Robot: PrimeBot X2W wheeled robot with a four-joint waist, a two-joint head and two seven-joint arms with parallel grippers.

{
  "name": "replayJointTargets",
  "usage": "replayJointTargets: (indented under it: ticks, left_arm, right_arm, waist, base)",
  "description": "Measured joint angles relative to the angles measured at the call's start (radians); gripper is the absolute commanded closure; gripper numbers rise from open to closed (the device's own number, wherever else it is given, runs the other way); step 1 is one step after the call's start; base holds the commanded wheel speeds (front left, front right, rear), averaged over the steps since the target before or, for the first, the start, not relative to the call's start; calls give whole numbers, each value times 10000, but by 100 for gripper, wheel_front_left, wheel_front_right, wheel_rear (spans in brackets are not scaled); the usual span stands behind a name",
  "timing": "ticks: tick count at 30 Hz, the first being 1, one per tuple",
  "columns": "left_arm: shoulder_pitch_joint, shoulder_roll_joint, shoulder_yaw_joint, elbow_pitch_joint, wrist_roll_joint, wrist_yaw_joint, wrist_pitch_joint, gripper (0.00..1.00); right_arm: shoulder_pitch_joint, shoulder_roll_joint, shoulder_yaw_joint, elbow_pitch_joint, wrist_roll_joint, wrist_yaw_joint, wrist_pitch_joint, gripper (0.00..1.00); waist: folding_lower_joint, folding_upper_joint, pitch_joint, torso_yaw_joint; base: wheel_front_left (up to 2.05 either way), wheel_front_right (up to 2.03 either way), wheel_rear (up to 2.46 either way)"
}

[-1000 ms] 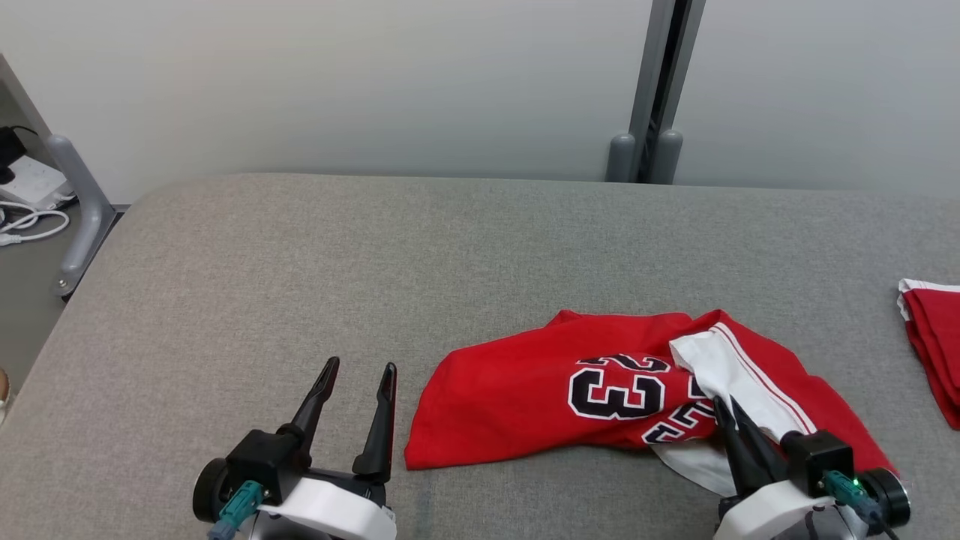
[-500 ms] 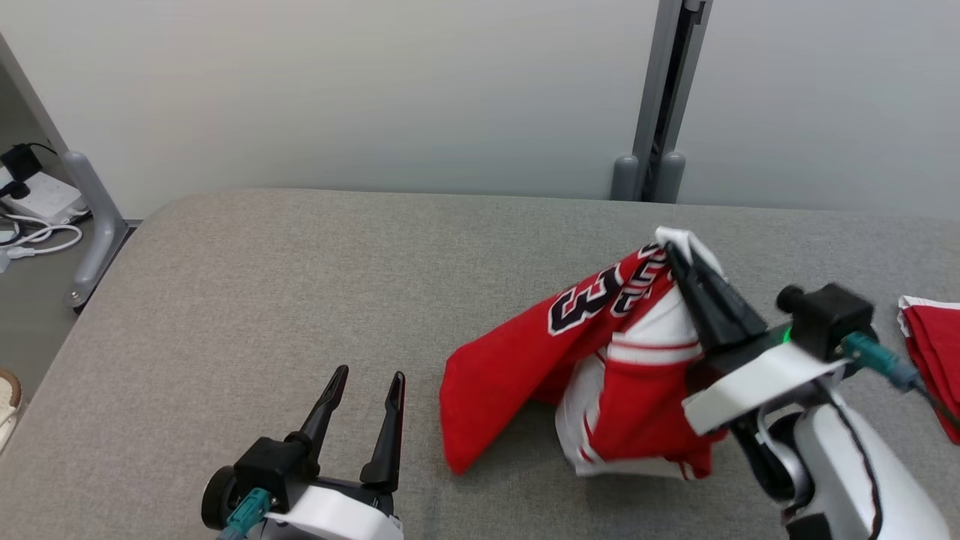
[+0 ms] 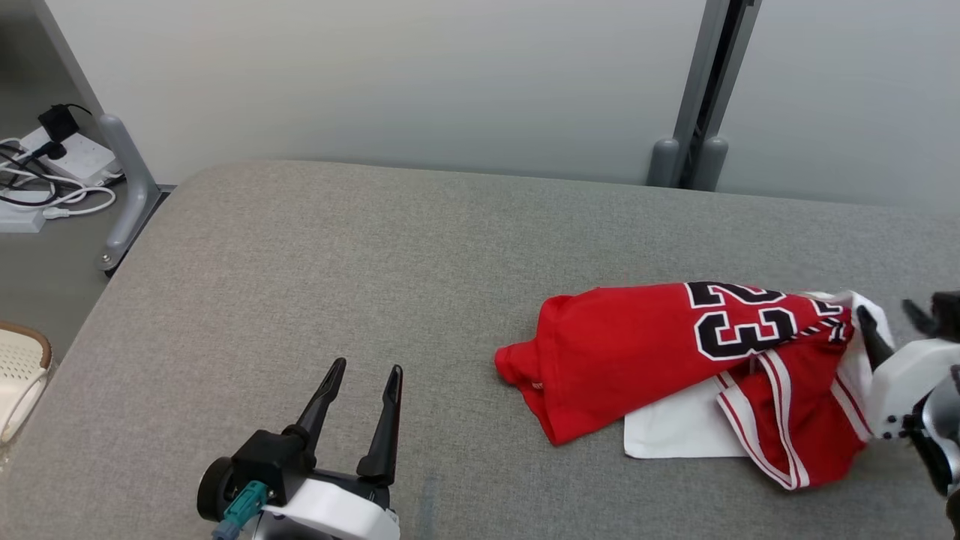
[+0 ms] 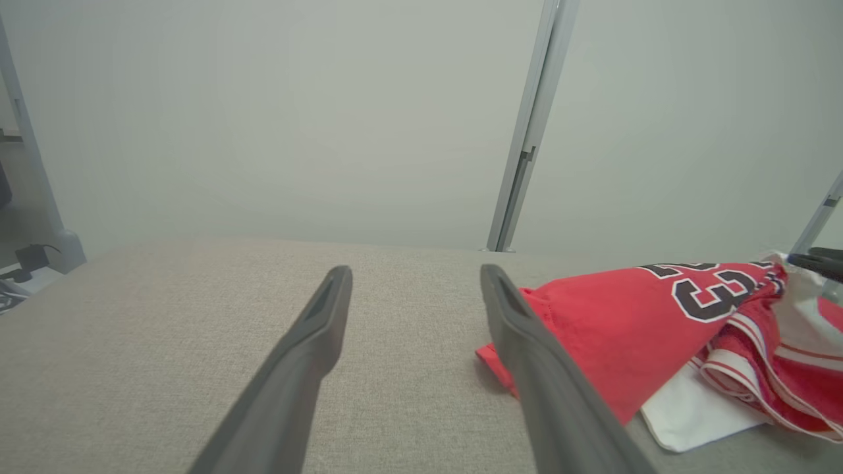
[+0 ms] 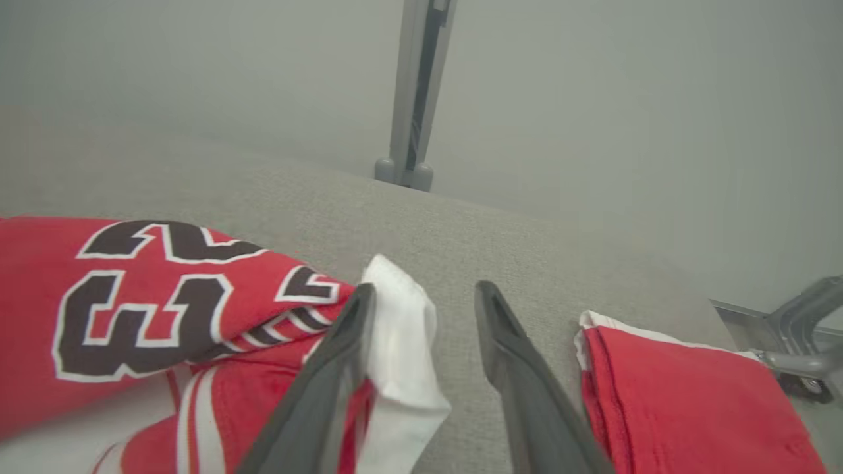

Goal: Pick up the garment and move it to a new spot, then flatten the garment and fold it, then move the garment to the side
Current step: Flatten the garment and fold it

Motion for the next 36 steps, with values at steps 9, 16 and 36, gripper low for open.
replayJointTargets:
  ticks: [9,16,36]
  left_arm:
    - [-23,10,130,-6,29,13,2,0]
    - [-54,-4,182,-123,-67,90,2,0]
    - [24,-6,349,-173,-245,186,0,0]
  right_arm:
    - [-792,1156,-986,1480,-1490,0,-1831,0]
    - [-462,1651,-84,-52,-1099,0,-2353,0]
    - [4107,2516,-487,-5605,-1106,0,-2403,0]
  waist:
    - [0,0,50,-409]
    - [0,0,-96,-1091]
    - [0,0,-497,-1780]
  base:
    - [0,0,0]
    - [0,0,0]
    - [0,0,0]
